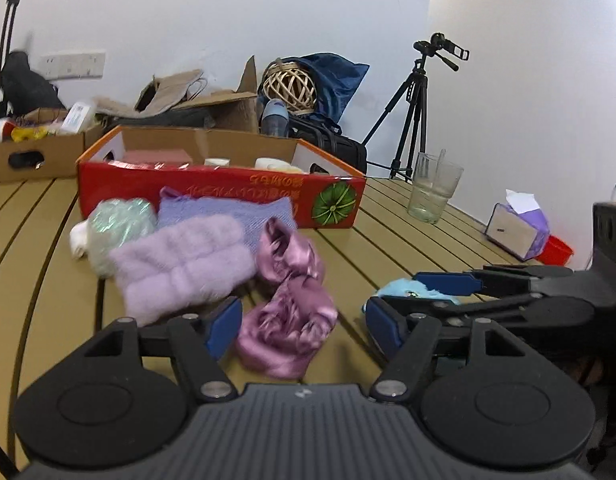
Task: Organize soft objects
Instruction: 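Grasp a pink satin scrunchie with the left gripper while the right grasps another, then lower both pink scrunchies into the red box and open both grippers, then withdraw both grippers from the box toward the lavender fluffy towel, then grasp the lavender fluffy towel with both grippers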
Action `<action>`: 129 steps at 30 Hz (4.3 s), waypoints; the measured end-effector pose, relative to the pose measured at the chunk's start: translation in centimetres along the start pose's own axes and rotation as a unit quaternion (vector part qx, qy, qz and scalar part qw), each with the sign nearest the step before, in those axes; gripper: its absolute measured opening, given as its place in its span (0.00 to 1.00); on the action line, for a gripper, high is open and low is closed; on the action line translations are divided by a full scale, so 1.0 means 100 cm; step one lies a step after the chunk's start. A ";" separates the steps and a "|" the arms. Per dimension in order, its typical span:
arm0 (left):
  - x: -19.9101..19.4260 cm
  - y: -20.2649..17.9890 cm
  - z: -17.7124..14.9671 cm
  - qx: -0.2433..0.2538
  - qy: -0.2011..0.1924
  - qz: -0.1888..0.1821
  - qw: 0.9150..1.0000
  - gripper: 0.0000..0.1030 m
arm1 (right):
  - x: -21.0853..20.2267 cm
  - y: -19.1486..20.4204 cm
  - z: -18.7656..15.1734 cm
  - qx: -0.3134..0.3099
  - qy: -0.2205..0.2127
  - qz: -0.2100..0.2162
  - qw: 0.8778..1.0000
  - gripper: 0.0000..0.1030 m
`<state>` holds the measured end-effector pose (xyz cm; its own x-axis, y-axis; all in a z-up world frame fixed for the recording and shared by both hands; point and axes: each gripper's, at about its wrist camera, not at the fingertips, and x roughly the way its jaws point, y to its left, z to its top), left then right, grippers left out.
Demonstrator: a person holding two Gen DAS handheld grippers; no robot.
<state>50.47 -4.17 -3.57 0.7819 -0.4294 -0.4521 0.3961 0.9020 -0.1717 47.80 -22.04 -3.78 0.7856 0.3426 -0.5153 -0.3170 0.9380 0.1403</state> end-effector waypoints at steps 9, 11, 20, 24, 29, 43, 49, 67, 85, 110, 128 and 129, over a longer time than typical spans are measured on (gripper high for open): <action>0.015 0.014 0.003 -0.065 0.024 -0.025 0.997 0.66 | 0.029 0.011 0.062 0.003 -0.030 0.034 0.999 0.54; 0.013 0.020 0.003 -0.082 0.028 -0.031 0.996 0.66 | 0.057 0.024 0.067 -0.016 0.005 0.038 0.999 0.45; 0.005 0.029 -0.003 -0.103 0.038 -0.025 0.994 0.61 | 0.037 -0.011 0.024 0.079 0.010 0.026 0.997 0.19; 0.009 0.019 0.000 -0.091 0.037 -0.021 0.995 0.49 | 0.037 -0.013 0.015 0.076 0.005 0.012 0.997 0.18; 0.022 0.019 -0.003 -0.084 0.046 -0.020 0.995 0.17 | 0.037 -0.016 0.017 0.081 0.006 0.027 0.996 0.18; -0.004 0.054 0.102 -0.091 -0.043 -0.040 0.994 0.11 | 0.016 0.005 0.088 0.057 -0.088 0.047 0.993 0.07; 0.078 0.116 0.180 -0.062 -0.002 0.018 0.998 0.11 | 0.121 -0.002 0.178 0.072 -0.017 0.054 0.996 0.06; 0.176 0.173 0.161 -0.008 0.080 0.142 0.987 0.24 | 0.268 0.002 0.164 0.022 0.134 0.017 0.991 0.13; -0.031 0.110 0.177 -0.023 -0.029 0.130 0.991 0.69 | 0.018 0.008 0.210 0.012 -0.025 -0.001 1.000 0.40; -0.156 0.033 -0.034 -0.046 -0.064 0.142 0.987 0.90 | -0.110 0.072 -0.060 0.021 -0.038 0.003 0.999 0.61; 0.012 0.093 0.043 -0.096 -0.006 0.102 0.990 0.42 | 0.048 0.028 0.063 0.062 -0.001 0.058 0.996 0.35; 0.012 0.087 0.040 -0.076 -0.003 0.094 0.993 0.41 | 0.058 0.030 0.068 0.065 0.000 0.067 0.996 0.35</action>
<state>56.77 2.95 -2.10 0.8375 -0.2532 -0.4843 0.1664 0.9623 -0.2154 55.00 -16.89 -0.63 0.7416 0.4642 -0.4843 -0.3472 0.8833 0.3151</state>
